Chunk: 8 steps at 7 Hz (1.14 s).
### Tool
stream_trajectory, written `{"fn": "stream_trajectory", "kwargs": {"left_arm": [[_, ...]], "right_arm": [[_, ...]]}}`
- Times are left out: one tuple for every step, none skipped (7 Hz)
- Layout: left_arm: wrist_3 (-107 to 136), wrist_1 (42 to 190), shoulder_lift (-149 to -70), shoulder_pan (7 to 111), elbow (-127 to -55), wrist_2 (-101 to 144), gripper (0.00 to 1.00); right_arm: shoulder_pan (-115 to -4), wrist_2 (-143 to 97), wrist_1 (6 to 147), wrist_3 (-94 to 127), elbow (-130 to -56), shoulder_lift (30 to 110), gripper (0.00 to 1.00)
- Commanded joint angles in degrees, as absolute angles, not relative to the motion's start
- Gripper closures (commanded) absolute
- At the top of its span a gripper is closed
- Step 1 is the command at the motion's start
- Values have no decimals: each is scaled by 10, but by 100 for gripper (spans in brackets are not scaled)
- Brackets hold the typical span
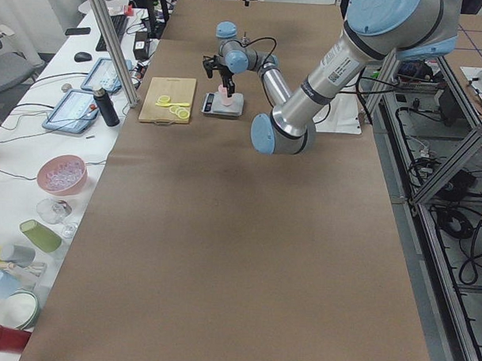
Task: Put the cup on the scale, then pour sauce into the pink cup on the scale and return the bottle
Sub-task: 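Open and withdraw the left gripper while the right arm reaches toward the bottle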
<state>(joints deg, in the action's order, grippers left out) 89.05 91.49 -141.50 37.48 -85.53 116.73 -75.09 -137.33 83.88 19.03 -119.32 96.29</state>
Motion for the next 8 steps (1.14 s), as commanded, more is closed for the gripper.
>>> {"fn": "stream_trajectory", "kwargs": {"left_arm": [[848, 890, -1354, 419, -940, 1213, 1], [816, 890, -1329, 435, -954, 1214, 1], [804, 890, -1313, 444, -961, 1214, 1], [804, 890, -1307, 444, -967, 1214, 1], [803, 890, -1295, 444, -981, 1213, 1], [803, 890, -1288, 444, -987, 1213, 1], [802, 890, -1285, 445, -987, 1213, 1], [796, 892, -1279, 446, -988, 1213, 1]], "right_arm": [[-724, -1374, 838, 305, -1270, 982, 0], [-687, -1361, 827, 405, -1322, 994, 0], [-658, -1333, 752, 467, -1357, 1054, 0], [-610, -1279, 628, 544, -1357, 1115, 0], [-555, -1213, 565, 582, -1356, 1147, 0], [-515, -1168, 556, 595, -1357, 1150, 0], [-449, -1088, 556, 621, -1357, 1150, 0], [-353, -981, 556, 689, -1357, 1150, 0]]}}
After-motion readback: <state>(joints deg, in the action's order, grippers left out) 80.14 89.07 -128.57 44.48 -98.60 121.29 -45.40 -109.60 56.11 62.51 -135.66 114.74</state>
